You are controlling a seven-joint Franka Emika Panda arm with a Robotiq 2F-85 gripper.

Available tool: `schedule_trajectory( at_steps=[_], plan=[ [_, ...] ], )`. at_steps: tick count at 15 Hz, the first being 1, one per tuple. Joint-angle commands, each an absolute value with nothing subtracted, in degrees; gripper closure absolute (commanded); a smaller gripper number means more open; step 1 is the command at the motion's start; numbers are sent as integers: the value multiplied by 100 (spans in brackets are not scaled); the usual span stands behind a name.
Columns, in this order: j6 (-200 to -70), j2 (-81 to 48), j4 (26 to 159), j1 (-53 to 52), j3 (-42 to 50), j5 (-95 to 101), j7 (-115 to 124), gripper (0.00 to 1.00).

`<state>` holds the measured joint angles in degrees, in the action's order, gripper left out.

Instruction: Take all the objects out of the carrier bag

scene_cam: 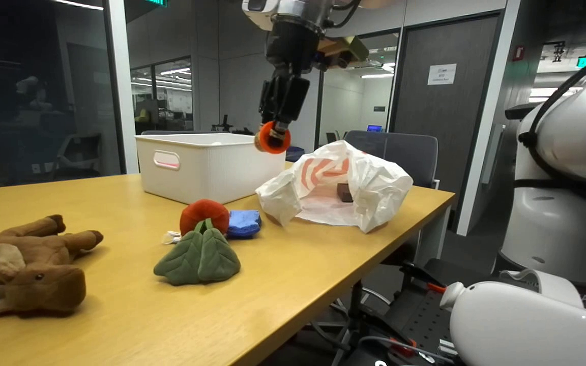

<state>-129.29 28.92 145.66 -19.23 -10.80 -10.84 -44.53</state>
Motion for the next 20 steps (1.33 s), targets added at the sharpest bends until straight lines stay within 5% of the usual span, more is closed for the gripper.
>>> schedule_trajectory(
  at_steps=[1, 4, 5, 6, 9, 20],
  plan=[
    [-14536, 1979, 14433, -1863, -1329, -287, -4126, 68],
    [-15411, 1276, 14438, -1776, -1185, 233, -3903, 68],
    [-15545, 1132, 14423, -1765, -1101, 284, -3904, 56],
    [-15675, 983, 14406, -1752, -1022, 277, -3968, 18],
    [-15947, 767, 14407, -1741, -795, -11, -4291, 4],
    [-13724, 1752, 14551, -1300, -280, -895, -3568, 0]
  ],
)
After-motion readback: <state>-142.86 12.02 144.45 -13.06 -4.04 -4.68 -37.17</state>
